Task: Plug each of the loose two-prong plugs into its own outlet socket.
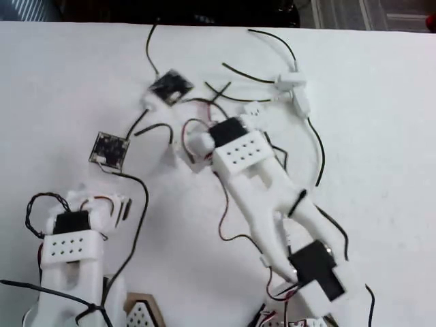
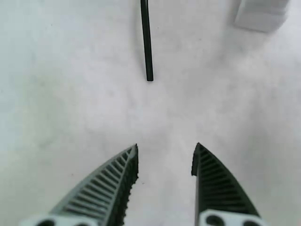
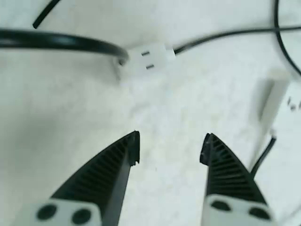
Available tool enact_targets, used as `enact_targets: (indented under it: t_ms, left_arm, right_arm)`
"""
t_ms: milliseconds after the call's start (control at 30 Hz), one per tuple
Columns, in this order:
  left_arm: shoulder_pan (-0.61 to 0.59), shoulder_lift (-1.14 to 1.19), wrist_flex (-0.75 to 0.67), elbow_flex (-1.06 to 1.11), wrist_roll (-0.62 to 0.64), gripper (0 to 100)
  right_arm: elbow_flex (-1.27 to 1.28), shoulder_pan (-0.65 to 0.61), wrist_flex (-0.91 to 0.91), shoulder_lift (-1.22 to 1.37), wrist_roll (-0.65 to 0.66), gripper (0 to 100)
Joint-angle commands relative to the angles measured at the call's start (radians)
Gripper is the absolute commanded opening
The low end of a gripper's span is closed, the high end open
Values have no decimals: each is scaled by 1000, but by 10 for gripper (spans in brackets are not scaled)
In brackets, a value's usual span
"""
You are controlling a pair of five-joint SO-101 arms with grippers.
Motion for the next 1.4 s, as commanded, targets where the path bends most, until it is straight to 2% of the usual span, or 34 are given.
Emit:
enact_targets:
  t_ms: [0,133,300,533,633,800,1000,1267,1367]
  left_arm:
    - [-7,-18,-17,0,-11,195]
    - [-7,-18,-17,0,-11,195]
    - [-7,-18,-17,0,-11,195]
    - [-5,-18,-17,0,-11,195]
    - [-4,-18,-17,0,-11,195]
    - [-4,-18,-17,0,-11,195]
    - [-7,-18,-17,2,-11,195]
    - [-7,-18,-14,2,-11,195]
    - [-7,-18,-12,2,-11,195]
  right_arm:
    - [-44,88,180,-110,-126,204]
    - [-44,199,323,-124,-229,204]
    - [12,311,414,-133,-275,204]
    - [181,429,355,-133,-279,204]
    - [252,467,298,-124,-341,204]
    - [391,475,202,-124,-339,204]
    - [511,469,81,-124,-272,204]
    - [569,467,10,-122,-236,204]
    - [575,467,10,-120,-230,168]
